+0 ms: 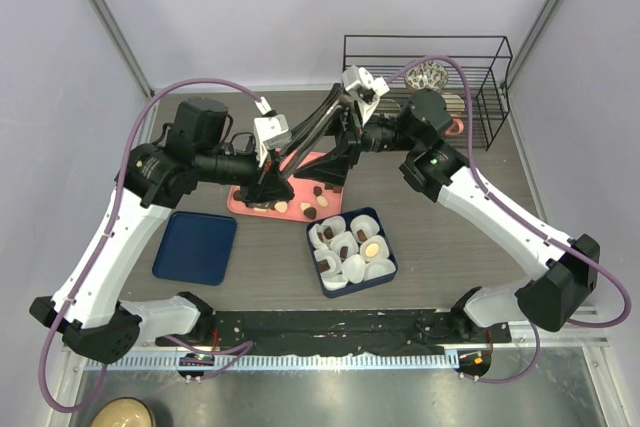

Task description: Pack the chocolate

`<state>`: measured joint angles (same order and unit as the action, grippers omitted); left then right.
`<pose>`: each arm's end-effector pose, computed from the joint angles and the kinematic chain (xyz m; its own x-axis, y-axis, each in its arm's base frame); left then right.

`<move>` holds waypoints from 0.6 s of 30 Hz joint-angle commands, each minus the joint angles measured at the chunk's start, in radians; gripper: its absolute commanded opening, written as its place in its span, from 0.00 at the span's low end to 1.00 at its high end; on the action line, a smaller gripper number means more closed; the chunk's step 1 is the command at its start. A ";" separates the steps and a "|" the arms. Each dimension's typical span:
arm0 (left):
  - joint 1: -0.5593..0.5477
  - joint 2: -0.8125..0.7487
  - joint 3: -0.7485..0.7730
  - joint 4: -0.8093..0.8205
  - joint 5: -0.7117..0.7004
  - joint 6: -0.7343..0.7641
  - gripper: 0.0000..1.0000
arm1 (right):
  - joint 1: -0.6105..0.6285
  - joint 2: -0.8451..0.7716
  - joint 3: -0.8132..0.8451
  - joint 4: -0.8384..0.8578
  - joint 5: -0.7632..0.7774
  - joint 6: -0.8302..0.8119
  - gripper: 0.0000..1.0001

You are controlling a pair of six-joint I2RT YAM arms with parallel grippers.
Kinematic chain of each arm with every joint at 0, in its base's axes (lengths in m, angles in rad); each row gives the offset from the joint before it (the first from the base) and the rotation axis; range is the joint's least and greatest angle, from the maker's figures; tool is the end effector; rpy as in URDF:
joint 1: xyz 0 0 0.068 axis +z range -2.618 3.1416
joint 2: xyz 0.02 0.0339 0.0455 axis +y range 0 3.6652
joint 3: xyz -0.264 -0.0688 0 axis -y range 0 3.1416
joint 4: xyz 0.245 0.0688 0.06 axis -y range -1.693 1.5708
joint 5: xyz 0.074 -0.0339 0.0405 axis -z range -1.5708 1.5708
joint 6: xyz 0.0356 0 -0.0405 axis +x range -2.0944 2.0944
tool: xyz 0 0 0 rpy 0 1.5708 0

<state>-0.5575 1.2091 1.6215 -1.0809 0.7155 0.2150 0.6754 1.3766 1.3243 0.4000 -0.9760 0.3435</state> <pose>0.1626 -0.1289 0.4511 -0.3355 0.3989 -0.8534 0.9291 0.2897 -0.2298 0.2197 0.2138 0.4517 -0.0723 0.1839 -0.9803 -0.9917 -0.1184 0.0509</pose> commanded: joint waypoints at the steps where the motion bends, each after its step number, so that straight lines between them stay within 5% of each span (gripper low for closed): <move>1: 0.010 -0.008 0.006 0.061 -0.010 -0.017 0.00 | 0.029 -0.028 0.044 -0.133 0.026 -0.110 0.91; 11: 0.010 -0.025 -0.017 0.058 -0.010 -0.014 0.00 | 0.032 -0.002 0.090 -0.139 0.028 -0.101 0.73; 18: 0.010 -0.034 -0.041 0.055 -0.014 -0.008 0.00 | 0.033 -0.007 0.035 0.018 0.065 -0.052 0.47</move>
<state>-0.5556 1.1908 1.5932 -1.0485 0.7124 0.2096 0.6975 1.3857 1.3663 0.2768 -0.9253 0.2527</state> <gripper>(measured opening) 0.066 0.568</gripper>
